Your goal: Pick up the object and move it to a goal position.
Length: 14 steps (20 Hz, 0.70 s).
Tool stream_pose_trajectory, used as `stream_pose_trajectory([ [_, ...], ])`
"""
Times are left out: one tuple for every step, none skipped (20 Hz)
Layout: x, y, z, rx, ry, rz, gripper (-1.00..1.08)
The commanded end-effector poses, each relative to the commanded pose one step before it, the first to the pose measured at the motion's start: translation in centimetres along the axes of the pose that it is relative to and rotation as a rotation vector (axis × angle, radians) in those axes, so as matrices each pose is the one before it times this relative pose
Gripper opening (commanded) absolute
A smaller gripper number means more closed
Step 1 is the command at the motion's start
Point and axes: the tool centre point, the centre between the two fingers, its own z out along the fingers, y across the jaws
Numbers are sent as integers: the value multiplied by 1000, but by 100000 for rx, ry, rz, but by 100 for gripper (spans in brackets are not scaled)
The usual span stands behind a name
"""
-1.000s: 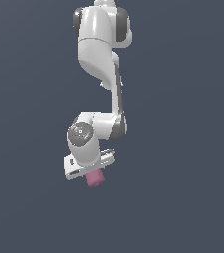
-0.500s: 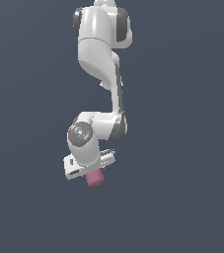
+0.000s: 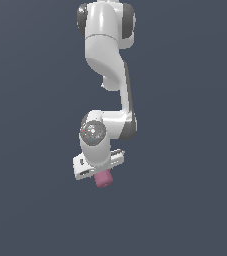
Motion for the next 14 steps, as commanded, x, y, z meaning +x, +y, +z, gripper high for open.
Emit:
stream_pose_trajectory([
  [632,-2091,-563,3,125,-190,-100],
  [276,-979,-249,0,0,0,-100],
  [301,-1061,-270,0,0,0,-100],
  [323,-1131,-288,0,0,0,-100],
  [327,-1141,-291,0,0,0,-100],
  [329,-1139,-291,0,0,0,-100],
  [330,-1137,-291,0,0,0,-100],
  [333,-1136,-291,0,0,0,-100],
  [336,-1136,-291,0,0,0,-100],
  [337,-1131,-291,0,0,0,-100],
  [338,-1122,-289,0,0,0,-100],
  [338,-1109,-286,0,0,0,-100],
  [340,-1118,-315,-59,31,-19,-100],
  [341,-1093,-283,0,0,0,-100],
])
